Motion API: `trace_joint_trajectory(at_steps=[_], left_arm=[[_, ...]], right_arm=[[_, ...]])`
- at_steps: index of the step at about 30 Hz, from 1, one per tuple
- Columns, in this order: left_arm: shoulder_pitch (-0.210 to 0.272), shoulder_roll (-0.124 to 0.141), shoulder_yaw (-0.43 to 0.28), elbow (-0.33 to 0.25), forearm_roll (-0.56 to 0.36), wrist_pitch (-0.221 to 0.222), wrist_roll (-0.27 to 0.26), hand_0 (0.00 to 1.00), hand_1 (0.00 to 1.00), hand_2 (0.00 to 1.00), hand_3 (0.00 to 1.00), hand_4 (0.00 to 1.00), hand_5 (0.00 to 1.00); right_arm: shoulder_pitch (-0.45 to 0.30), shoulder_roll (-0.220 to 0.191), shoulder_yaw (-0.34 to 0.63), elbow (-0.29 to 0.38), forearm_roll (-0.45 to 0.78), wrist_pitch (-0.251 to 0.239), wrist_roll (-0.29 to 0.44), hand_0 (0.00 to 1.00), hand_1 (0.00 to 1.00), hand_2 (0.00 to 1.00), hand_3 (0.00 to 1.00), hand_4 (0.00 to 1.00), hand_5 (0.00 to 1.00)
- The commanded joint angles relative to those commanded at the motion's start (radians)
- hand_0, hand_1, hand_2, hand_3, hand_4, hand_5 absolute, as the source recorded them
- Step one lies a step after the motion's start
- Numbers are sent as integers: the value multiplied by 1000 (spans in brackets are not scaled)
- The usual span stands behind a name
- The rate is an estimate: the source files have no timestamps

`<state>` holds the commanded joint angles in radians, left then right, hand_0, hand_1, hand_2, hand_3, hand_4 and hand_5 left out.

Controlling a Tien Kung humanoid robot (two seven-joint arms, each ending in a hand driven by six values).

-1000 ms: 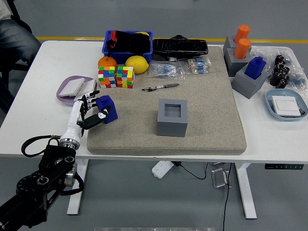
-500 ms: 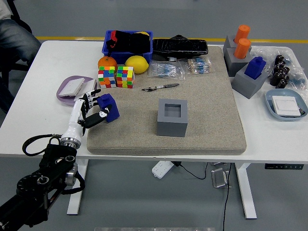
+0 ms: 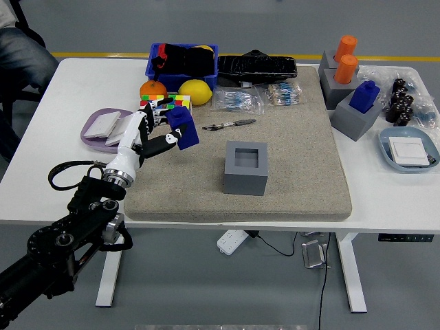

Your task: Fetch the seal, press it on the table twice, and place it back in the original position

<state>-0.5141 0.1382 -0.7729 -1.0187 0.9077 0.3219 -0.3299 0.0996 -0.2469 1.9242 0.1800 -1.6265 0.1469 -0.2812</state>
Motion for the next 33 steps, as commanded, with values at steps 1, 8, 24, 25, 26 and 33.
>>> trace_joint_trajectory(at_steps=[1,8,24,25,26,33], left_arm=[[-17,1,25,-6,-6,-3,5,819,573,520,775,627,2],[-95,-16,138,-8,-37,-13,22,819,573,519,775,628,2],[-153,-47,249,-2,-101,-27,23,820,573,518,774,629,2],[-154,-49,253,1,-103,-27,23,816,572,519,774,633,2],[-155,-50,257,3,-105,-27,22,816,572,519,774,633,2],[-170,-56,288,27,-128,-31,18,815,570,519,774,633,2]], right_arm=[[1,-1,-3,0,1,0,0,885,749,732,750,847,516],[5,-5,-17,0,7,0,-2,885,749,733,750,847,516],[3,-10,-23,0,8,1,-3,885,749,733,752,850,518],[2,-9,-23,0,8,1,-4,885,749,733,751,851,520],[2,-9,-23,0,8,1,-3,885,749,733,751,851,520],[6,-9,-33,0,17,1,1,885,749,733,752,851,519]])
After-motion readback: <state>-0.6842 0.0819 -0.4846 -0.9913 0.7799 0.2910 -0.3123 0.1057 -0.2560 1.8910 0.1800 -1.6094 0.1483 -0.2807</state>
